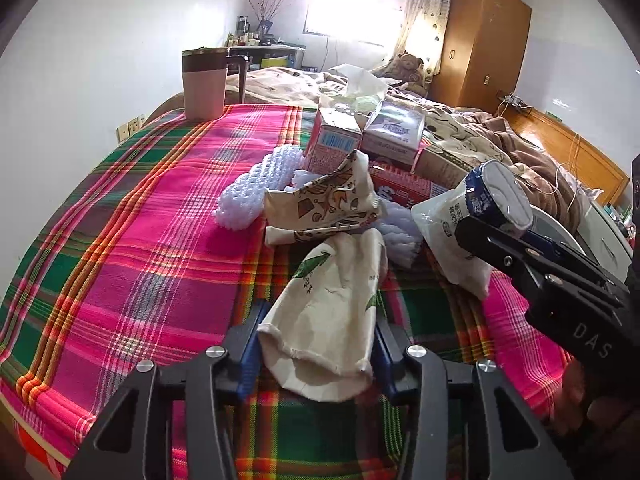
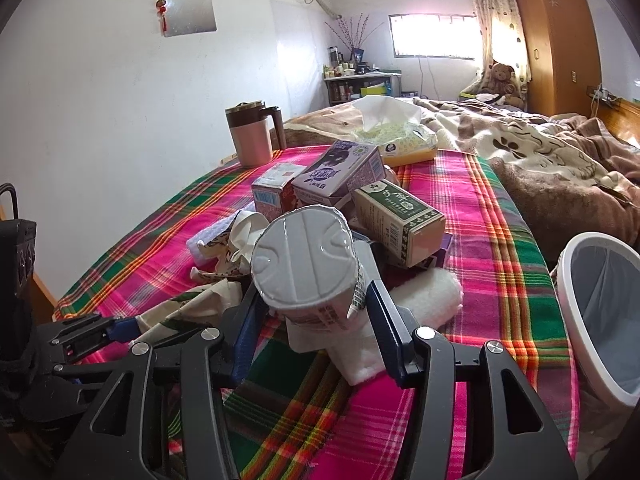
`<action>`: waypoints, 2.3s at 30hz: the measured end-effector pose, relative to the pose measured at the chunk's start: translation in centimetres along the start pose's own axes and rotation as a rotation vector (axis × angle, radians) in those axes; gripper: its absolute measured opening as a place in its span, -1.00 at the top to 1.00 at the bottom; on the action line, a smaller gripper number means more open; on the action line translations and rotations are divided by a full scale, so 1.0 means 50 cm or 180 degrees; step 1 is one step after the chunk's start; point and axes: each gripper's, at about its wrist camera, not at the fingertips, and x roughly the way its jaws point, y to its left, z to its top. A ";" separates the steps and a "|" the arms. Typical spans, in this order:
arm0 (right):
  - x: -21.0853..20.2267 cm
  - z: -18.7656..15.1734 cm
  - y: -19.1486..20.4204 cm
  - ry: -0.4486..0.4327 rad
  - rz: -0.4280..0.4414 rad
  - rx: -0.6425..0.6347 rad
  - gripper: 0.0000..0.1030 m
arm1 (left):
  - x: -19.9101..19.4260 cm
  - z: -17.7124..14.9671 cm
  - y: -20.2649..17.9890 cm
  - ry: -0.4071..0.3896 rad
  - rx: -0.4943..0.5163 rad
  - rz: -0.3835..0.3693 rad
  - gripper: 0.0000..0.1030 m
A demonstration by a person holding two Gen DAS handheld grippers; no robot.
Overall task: Collect trash
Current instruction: 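Close the right gripper on the white cup while the left gripper grasps the cream bag, then carry both items over the white bin and open both grippers to drop them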
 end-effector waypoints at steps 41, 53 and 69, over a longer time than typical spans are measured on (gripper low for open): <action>-0.194 0.008 -0.192 -0.0674 -0.0552 0.0497 0.00 | -0.109 0.088 -0.274 -0.0600 0.0565 -0.0359 0.29; -0.202 0.002 -0.306 -0.0607 -0.1067 0.0721 0.00 | -0.036 0.128 -0.422 -0.0471 0.0815 -0.0805 0.29; -0.203 -0.027 -0.416 -0.0311 -0.1372 0.0984 0.00 | 0.078 0.138 -0.602 -0.0149 0.1160 -0.1098 0.27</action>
